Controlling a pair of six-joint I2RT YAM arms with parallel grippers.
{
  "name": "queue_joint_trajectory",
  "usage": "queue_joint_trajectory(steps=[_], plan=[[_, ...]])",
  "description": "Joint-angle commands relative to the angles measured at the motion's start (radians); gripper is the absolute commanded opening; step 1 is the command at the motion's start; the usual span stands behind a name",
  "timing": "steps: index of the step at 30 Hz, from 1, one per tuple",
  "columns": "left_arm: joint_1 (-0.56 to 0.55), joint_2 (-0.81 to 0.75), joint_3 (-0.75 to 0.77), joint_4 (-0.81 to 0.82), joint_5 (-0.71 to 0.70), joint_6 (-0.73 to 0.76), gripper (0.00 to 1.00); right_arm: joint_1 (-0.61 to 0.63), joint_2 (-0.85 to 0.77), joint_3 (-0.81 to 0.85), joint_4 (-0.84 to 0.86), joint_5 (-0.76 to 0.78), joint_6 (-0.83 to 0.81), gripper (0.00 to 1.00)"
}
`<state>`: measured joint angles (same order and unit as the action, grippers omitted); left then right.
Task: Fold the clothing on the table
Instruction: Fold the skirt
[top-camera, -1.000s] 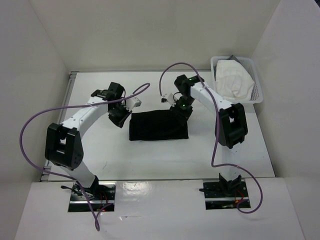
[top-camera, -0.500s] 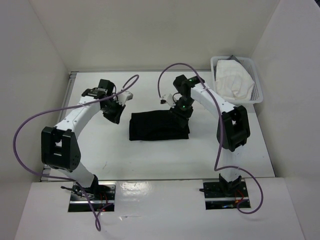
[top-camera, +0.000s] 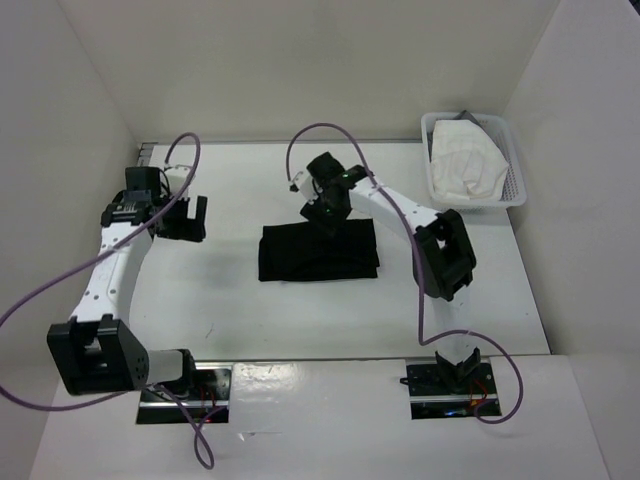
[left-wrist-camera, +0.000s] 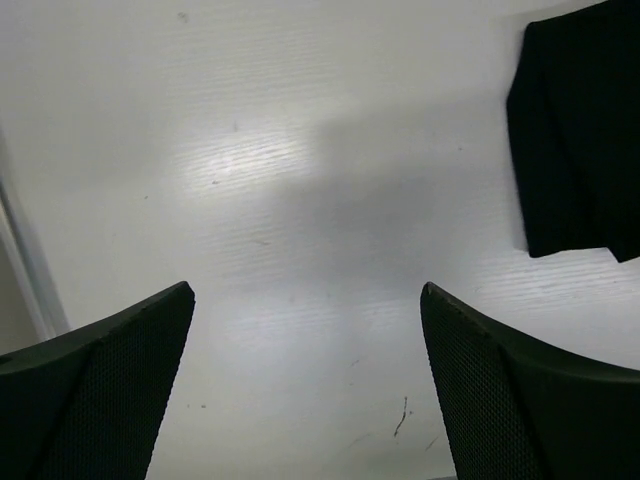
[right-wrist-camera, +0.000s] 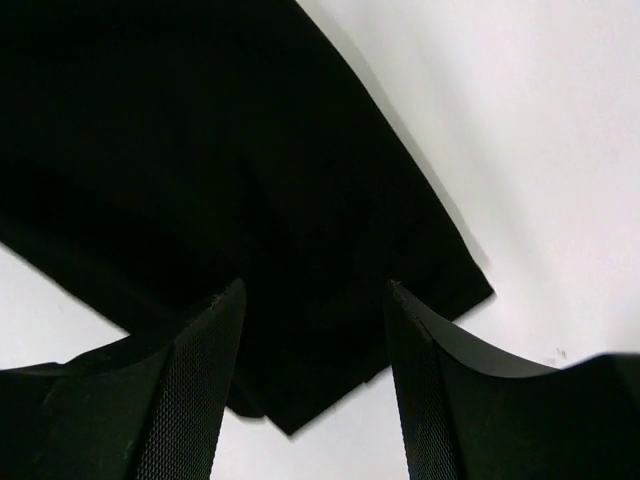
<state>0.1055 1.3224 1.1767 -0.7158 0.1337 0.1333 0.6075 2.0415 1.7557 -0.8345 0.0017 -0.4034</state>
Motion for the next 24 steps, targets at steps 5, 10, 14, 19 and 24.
queue_joint_trajectory(steps=[5,10,14,19,24], plan=[[0.098,-0.173,-0.120,0.029,-0.109,-0.050,1.00,0.031,0.059,0.071,0.097,0.077,0.048,0.63],[0.137,-0.204,-0.112,0.018,-0.088,-0.050,1.00,0.031,0.048,0.051,0.097,0.077,0.037,0.64],[0.146,-0.204,-0.135,0.030,-0.078,-0.050,1.00,0.031,0.013,0.021,0.086,0.077,0.037,0.64],[0.165,-0.184,-0.144,0.044,-0.060,-0.050,1.00,0.040,-0.010,-0.005,0.058,0.052,0.046,0.64],[0.165,-0.184,-0.144,0.044,-0.039,-0.050,1.00,0.063,-0.049,-0.062,0.048,0.052,0.046,0.64]])
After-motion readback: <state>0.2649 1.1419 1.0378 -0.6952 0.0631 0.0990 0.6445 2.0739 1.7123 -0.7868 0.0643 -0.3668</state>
